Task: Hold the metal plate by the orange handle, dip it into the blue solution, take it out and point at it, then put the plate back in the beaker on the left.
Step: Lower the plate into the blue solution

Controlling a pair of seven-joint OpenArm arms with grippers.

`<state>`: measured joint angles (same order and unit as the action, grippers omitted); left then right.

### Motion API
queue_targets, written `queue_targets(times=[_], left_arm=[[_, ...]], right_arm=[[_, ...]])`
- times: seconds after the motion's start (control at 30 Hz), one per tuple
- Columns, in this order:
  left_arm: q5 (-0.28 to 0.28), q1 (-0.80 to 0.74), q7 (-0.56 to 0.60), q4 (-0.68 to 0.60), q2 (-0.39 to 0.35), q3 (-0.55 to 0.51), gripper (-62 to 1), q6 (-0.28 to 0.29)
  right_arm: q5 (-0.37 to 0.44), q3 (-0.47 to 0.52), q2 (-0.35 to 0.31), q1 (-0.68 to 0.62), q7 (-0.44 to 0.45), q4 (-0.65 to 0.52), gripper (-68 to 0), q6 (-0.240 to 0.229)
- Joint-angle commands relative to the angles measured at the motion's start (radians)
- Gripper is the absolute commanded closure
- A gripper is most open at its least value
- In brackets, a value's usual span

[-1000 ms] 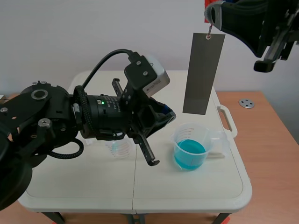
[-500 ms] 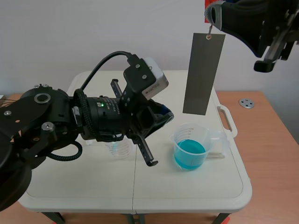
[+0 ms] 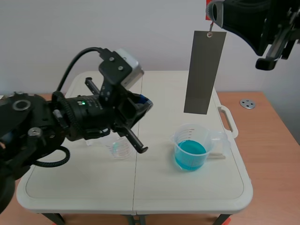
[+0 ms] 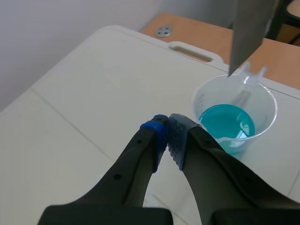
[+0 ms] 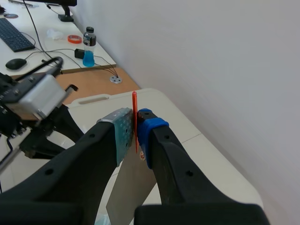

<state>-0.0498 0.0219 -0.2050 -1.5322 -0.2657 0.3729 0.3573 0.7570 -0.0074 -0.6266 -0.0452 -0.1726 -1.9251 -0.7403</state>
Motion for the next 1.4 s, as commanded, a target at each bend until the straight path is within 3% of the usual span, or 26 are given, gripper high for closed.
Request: queue_targets(times=[0.0,0.37,0.67,1.0,1.37], left_arm=[[-0.009,-0.058,0.03,-0.082,-0.037,-0.043,-1.8,-0.019],[-0.014,-0.464,0.071,-0.306,-0.227,-0.404,-1.8,-0.11],[-0.014,-0.788,0.082,-0.306,-0.245,-0.652,-1.8,-0.138],[-0.022,-1.044,0.082,-0.286,-0.245,-0.68,-1.8,-0.137],[-0.035,-1.107,0.077,-0.182,-0.245,-0.617,-1.8,-0.123]], right_arm=[[0.014,0.008,-0.013,0.009,0.021,0.019,-3.2,-0.005],[0.013,0.007,-0.012,0.009,0.06,0.066,-1.3,-0.005],[0.007,0.006,-0.012,0.006,0.061,0.072,-1.3,-0.005],[-0.02,-0.036,-0.01,0.006,0.066,0.092,-1.3,-0.005],[-0.074,-0.068,0.013,0.006,0.101,0.156,-1.3,-0.005]])
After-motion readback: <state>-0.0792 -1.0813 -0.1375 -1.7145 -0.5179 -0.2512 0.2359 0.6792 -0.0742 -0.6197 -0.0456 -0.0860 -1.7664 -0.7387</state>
